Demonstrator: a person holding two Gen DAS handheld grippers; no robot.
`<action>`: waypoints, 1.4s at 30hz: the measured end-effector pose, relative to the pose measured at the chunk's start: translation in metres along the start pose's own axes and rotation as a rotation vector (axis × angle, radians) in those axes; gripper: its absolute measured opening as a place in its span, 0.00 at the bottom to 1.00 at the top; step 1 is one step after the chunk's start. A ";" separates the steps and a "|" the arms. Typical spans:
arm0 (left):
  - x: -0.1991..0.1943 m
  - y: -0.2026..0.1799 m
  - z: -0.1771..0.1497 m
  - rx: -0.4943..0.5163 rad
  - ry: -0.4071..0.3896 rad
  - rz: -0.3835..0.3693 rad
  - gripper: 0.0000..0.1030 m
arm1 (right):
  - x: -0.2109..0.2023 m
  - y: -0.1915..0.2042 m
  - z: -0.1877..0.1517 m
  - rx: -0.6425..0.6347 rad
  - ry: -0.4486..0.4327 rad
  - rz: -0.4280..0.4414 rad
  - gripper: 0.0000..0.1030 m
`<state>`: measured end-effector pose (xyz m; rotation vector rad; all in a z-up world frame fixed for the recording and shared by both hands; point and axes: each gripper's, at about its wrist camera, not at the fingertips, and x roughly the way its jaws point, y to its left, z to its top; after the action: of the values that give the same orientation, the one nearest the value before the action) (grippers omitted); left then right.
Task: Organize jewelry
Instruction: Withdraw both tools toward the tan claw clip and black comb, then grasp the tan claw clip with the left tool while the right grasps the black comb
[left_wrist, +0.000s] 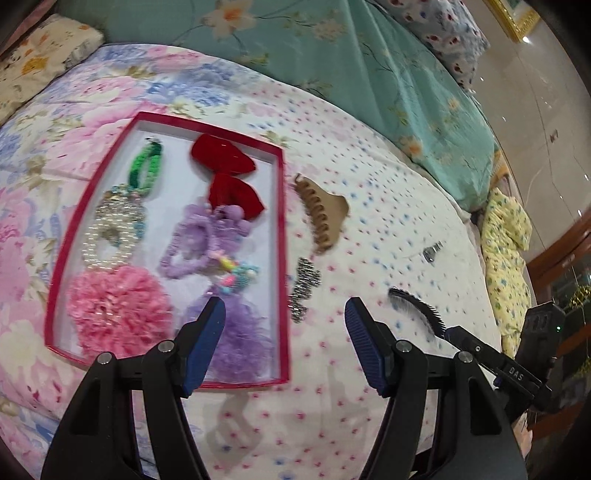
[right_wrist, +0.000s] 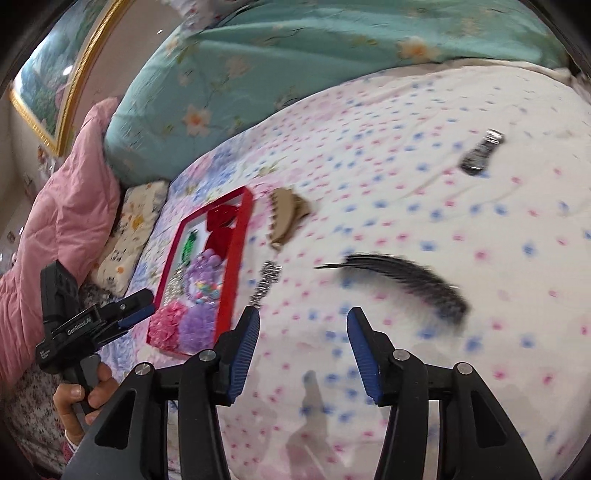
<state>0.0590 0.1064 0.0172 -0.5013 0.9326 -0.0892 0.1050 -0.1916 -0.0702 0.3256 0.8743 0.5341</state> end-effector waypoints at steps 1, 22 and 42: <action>0.002 -0.005 0.000 0.005 0.006 -0.005 0.65 | -0.003 -0.005 0.000 0.008 -0.004 -0.005 0.51; 0.059 -0.075 0.037 0.103 0.093 -0.054 0.78 | 0.013 -0.026 0.020 -0.293 0.139 -0.200 0.69; 0.197 -0.085 0.101 0.066 0.184 0.169 0.66 | 0.040 -0.044 0.027 -0.260 0.148 -0.216 0.55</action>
<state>0.2688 0.0128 -0.0421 -0.3557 1.1450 -0.0130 0.1607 -0.2062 -0.1006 -0.0463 0.9576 0.4681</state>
